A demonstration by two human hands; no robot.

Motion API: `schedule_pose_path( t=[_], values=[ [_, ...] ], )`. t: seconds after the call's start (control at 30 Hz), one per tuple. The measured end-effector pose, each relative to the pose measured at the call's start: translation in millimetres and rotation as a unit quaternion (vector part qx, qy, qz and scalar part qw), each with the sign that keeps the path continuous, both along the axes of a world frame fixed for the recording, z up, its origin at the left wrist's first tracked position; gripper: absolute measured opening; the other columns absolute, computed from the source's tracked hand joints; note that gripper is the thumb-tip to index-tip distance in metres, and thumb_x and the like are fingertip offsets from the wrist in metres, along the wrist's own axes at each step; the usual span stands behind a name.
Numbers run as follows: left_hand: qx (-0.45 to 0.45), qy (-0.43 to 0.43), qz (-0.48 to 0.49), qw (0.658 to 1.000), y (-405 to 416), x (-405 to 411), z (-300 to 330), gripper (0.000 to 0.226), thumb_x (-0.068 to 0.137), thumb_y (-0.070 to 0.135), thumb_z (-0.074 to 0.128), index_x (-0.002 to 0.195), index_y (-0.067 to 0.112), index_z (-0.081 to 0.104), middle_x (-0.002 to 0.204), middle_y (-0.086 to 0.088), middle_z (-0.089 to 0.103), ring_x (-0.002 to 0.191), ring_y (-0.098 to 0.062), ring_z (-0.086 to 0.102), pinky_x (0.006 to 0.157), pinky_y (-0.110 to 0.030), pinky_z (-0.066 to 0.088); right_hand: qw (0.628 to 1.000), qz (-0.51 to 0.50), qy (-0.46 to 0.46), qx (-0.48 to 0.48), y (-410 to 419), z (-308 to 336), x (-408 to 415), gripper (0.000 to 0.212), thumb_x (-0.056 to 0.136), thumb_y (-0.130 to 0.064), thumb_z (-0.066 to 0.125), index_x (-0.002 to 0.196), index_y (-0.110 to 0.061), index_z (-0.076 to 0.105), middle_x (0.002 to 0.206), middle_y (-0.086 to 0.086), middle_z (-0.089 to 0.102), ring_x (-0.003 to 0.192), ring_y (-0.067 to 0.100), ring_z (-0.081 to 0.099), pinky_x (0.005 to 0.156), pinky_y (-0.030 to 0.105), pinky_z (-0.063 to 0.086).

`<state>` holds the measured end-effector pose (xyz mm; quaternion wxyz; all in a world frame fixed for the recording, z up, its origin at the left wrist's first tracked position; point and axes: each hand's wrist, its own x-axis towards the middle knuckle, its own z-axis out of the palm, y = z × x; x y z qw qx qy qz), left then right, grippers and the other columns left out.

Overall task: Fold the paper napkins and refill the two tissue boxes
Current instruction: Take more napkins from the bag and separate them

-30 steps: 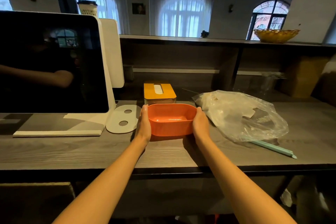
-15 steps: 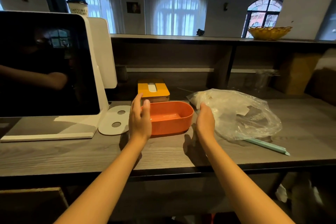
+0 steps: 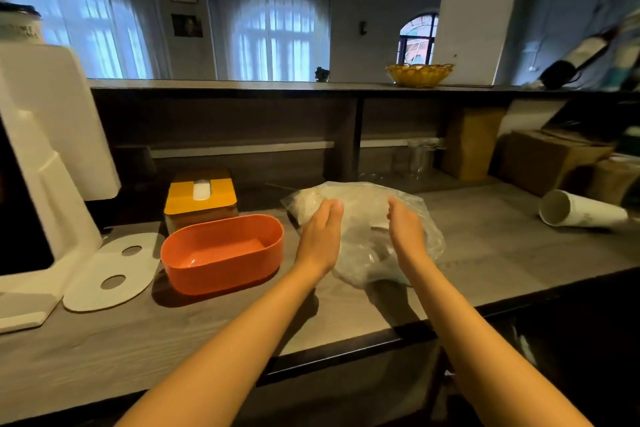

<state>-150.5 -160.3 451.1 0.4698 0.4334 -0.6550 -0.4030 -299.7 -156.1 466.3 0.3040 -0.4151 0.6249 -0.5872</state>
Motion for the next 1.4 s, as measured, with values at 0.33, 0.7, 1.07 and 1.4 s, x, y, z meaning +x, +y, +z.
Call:
schedule_pose_path(
  t=[0.33, 0.7, 1.07, 1.4],
  values=[
    [-0.091, -0.236, 0.040, 0.967, -113, -54, -14, 0.066, 0.104, 0.058, 0.023, 0.161, 0.025, 0.016, 0.169, 0.003, 0.011, 0.155, -0.012, -0.003, 0.125, -0.046, -0.005, 0.996, 0.088, -0.014, -0.015, -74, 3, -45, 0.065, 0.104, -0.055, 0.029, 0.148, -0.010, 0.043, 0.147, 0.011, 0.050, 0.135, 0.025, 0.046, 0.111, 0.039, 0.034],
    [-0.109, -0.360, 0.115, 0.919, -165, -50, -27, 0.048, 0.106, 0.048, 0.034, 0.095, 0.017, 0.069, 0.096, -0.004, 0.068, 0.100, -0.026, 0.062, 0.098, -0.044, 0.044, 0.995, 0.058, 0.070, 0.030, -115, -8, -60, 0.073, 0.100, -0.064, 0.024, 0.098, -0.009, 0.071, 0.094, 0.008, 0.070, 0.100, 0.024, 0.062, 0.094, 0.042, 0.046],
    [-0.123, -0.297, 0.213, 0.923, -169, -37, 17, 0.046, 0.105, 0.043, 0.041, 0.073, 0.021, 0.065, 0.097, -0.009, 0.067, 0.102, -0.028, 0.062, 0.103, -0.047, 0.036, 0.986, 0.130, 0.090, 0.050, -115, 6, -56, 0.083, 0.097, -0.071, 0.018, 0.140, -0.009, 0.054, 0.146, 0.010, 0.050, 0.134, 0.026, 0.044, 0.103, 0.041, 0.034],
    [-0.047, -0.342, 0.245, 0.906, -162, -36, -29, 0.033, 0.108, 0.038, 0.034, 0.104, 0.021, 0.062, 0.096, -0.005, 0.069, 0.082, -0.022, 0.053, 0.093, -0.040, 0.037, 0.971, 0.000, 0.220, 0.097, -124, -15, -38, 0.077, 0.098, -0.070, 0.019, 0.052, -0.014, 0.045, 0.056, 0.002, 0.052, 0.060, 0.017, 0.053, 0.062, 0.033, 0.041]
  ],
)
